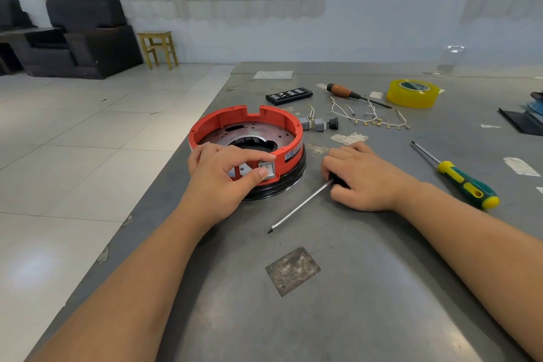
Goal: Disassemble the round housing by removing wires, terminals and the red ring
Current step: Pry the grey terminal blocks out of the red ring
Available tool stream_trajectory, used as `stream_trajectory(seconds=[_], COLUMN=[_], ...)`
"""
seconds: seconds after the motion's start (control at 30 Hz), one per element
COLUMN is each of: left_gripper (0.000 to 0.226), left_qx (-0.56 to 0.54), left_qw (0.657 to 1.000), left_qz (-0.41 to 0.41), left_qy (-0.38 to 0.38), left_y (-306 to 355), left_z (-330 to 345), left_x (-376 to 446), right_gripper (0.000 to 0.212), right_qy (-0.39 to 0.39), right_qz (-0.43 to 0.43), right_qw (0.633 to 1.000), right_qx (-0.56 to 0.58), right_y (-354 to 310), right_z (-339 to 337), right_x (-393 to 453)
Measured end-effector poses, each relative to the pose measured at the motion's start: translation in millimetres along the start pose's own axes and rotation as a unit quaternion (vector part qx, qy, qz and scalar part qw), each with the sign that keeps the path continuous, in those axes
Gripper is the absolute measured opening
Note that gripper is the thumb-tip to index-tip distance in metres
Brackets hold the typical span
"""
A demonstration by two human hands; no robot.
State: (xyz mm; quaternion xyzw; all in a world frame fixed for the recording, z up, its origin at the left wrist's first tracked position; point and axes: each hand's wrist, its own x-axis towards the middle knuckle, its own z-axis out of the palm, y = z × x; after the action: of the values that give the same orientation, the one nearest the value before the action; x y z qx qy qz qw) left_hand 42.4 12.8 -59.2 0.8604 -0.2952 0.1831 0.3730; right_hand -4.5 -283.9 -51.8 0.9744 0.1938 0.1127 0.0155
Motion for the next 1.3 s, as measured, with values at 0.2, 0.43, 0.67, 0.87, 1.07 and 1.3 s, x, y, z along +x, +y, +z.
stream_trajectory(seconds=[0.2, 0.43, 0.67, 0.87, 1.07, 1.3], left_gripper=[0.020, 0.039, 0.042, 0.045, 0.047, 0.044], left_qx=[-0.003, -0.024, -0.028, -0.006, -0.079, -0.164], left_qw=[1.000, 1.000, 0.999, 1.000, 0.996, 0.983], left_qz=[0.005, -0.015, -0.032, -0.022, -0.048, -0.065], left_qy=[0.001, -0.009, 0.003, -0.007, 0.015, 0.042], left_y=[2.1, 4.6, 6.4, 4.6, 3.9, 9.4], left_z=[-0.4, -4.2, -2.7, -1.9, -1.9, -8.6], left_x=[-0.6, -1.4, -0.9, -0.7, -1.5, -0.6], right_gripper=[0.020, 0.029, 0.037, 0.036, 0.030, 0.037], right_qy=[-0.008, 0.061, 0.214, 0.132, 0.167, 0.114], right_qz=[-0.018, -0.016, -0.035, -0.089, -0.102, -0.128], right_qw=[0.999, 0.998, 0.967, 0.977, 0.967, 0.973], right_qx=[0.029, 0.000, 0.137, 0.145, 0.166, 0.158], right_y=[-11.0, -17.5, -82.1, -92.6, -105.9, -120.0], right_z=[4.2, -2.5, -2.9, 6.5, 2.5, 3.2], right_x=[1.9, 1.5, 23.6, 23.1, 23.3, 23.7])
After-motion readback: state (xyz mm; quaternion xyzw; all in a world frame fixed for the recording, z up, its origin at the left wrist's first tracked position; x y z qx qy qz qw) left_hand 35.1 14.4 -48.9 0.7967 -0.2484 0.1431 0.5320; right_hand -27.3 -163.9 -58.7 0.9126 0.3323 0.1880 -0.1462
